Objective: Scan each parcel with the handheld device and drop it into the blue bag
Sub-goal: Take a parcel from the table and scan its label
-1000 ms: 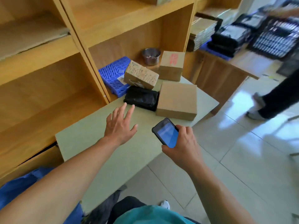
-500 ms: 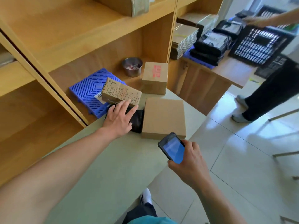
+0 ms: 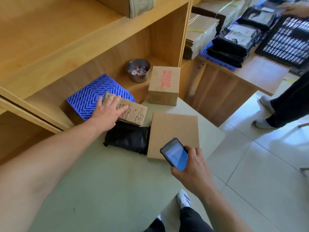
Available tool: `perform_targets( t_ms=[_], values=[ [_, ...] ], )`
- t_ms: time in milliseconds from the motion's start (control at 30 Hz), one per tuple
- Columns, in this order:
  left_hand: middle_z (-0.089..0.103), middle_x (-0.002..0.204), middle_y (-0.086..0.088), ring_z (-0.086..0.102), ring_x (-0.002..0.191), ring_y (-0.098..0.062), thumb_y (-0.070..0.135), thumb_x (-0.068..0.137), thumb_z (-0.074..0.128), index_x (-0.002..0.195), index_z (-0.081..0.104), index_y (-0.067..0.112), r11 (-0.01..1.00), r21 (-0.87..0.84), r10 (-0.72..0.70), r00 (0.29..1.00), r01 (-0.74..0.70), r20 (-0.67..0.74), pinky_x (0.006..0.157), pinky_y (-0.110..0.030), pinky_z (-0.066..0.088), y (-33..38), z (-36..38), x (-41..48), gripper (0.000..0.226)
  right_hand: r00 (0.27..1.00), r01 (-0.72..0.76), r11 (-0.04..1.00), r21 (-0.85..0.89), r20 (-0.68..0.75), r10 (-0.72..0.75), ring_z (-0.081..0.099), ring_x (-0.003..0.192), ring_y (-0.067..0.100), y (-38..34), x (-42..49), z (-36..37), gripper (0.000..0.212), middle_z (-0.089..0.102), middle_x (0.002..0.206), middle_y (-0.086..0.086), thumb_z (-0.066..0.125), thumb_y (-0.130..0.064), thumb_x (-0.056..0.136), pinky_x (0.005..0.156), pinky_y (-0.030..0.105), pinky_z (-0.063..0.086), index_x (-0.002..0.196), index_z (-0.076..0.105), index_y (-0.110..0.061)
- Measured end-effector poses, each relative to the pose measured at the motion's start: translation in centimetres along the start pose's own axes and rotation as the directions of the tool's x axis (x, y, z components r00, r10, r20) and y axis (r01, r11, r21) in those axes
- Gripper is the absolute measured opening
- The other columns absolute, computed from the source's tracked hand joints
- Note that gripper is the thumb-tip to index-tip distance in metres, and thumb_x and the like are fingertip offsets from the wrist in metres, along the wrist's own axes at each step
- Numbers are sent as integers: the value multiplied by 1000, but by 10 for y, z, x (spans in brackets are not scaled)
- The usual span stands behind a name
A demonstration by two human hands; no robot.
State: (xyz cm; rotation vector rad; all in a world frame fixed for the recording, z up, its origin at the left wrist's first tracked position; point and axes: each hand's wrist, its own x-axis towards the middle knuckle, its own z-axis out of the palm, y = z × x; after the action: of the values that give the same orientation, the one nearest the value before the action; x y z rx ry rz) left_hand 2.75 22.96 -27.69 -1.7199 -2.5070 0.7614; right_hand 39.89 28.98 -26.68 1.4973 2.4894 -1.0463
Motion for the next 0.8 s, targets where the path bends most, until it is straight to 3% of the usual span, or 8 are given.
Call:
perform_targets(
  t_ms=[100,267,433,600,700,800],
  values=[
    [-3,170,-13,-5,156,-39,36,83,80,160,0,44,999,52,-16,999,14,43,119,-72,10,-7,4,16,111,999,31,999,-7,-9,-31,47,101,13,0,21,-13,82,32,116,-11,74,-51,73,81,30,52,141,32,-29],
    [-7,171,-11,-10,156,-40,27,85,78,158,-8,49,997,80,15,995,-22,96,117,-75,8,-9,8,41,115,999,40,998,-45,-13,-40,48,101,14,0,57,-34,84,34,117,-10,76,-54,74,80,30,52,141,32,-29],
    [16,165,-12,10,155,-36,20,86,74,159,-3,47,997,58,54,995,-59,86,120,-69,14,-8,10,51,110,999,35,997,-67,10,-35,48,101,14,4,73,-37,86,32,115,-11,77,-53,74,77,30,52,142,31,-29],
    [30,153,-11,27,144,-34,44,82,71,158,10,48,996,-6,90,995,-90,45,120,-65,19,-16,7,51,98,998,48,997,-55,42,-46,48,100,15,0,78,-34,84,32,114,-11,78,-52,74,77,32,52,141,34,-28],
    [37,149,-11,36,135,-33,65,80,60,157,17,48,996,-89,26,1000,-26,1,113,-59,31,-24,-3,48,90,997,74,996,-49,33,-72,48,99,14,-9,83,-37,85,34,115,-10,78,-52,73,74,30,50,141,34,-28],
    [36,158,-7,37,135,-34,71,83,53,156,23,47,964,-242,-107,994,108,16,104,-54,38,-28,-21,39,83,993,117,992,-43,16,-117,47,99,14,-20,87,-41,84,34,114,-10,79,-51,73,72,28,44,141,35,-27]
  ],
)
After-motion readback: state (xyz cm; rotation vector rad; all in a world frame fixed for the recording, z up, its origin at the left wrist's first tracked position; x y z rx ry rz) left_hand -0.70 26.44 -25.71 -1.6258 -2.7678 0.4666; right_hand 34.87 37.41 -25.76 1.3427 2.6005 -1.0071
